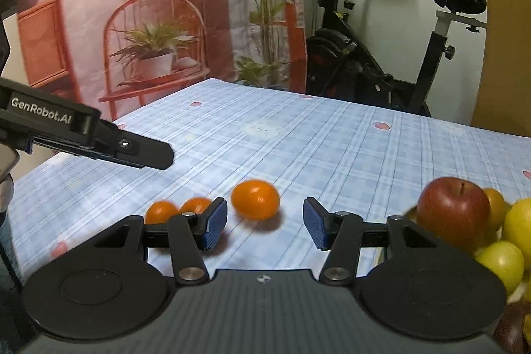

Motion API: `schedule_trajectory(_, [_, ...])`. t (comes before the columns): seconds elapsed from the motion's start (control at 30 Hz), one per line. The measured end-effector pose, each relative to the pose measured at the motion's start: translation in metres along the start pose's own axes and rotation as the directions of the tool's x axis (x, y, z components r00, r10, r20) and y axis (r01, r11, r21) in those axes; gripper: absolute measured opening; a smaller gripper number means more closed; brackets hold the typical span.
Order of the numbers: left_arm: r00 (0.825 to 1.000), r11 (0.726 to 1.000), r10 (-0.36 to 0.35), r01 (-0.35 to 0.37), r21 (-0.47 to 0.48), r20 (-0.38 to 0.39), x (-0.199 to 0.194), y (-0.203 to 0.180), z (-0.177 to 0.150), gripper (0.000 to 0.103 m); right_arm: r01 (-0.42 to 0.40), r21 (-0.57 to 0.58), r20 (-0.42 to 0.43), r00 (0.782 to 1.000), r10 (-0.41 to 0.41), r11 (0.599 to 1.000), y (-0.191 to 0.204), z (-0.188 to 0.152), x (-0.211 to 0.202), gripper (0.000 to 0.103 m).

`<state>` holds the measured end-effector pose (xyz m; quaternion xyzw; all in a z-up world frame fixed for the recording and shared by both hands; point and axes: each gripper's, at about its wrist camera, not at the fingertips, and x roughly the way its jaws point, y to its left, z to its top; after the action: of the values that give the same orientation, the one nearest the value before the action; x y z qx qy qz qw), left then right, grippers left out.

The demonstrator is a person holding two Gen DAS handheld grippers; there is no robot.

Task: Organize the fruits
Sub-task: 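Move the left gripper back to the remaining tangerines, then close the left gripper around another tangerine and lift it, then carry the tangerine over the beige plate with the left gripper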

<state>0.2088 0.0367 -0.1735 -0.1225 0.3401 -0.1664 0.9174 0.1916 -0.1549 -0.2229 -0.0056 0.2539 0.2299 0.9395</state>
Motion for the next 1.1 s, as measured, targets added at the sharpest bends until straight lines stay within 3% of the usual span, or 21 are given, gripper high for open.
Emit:
schedule_trajectory(0.17, [0.994,0.996,-0.071,0.066,-0.059,-0.080,0.036,0.006,0.010,0.047,-0.003,0.003,-0.027,1.000,0.003,1.000,0.000,0.007,0.020,0.053])
schedule_trajectory(0.4, [0.985,0.986,-0.102,0.081,-0.147,-0.140,0.068,0.010,0.010,0.047,-0.035,0.037,-0.063,0.997,0.037,0.999,-0.006,0.008,0.037,0.053])
schedule_trajectory(0.8, [0.973,0.988,-0.123,0.103,-0.111,-0.193,0.093,0.001,0.002,0.046,-0.064,0.110,-0.095,0.993,0.075,0.992,-0.014,0.011,0.050,0.053])
schedule_trajectory(1.1, [0.972,0.991,-0.126,0.114,-0.068,-0.199,0.094,-0.009,-0.003,0.043,-0.074,0.157,-0.102,0.991,0.090,0.985,-0.018,0.006,0.043,0.044])
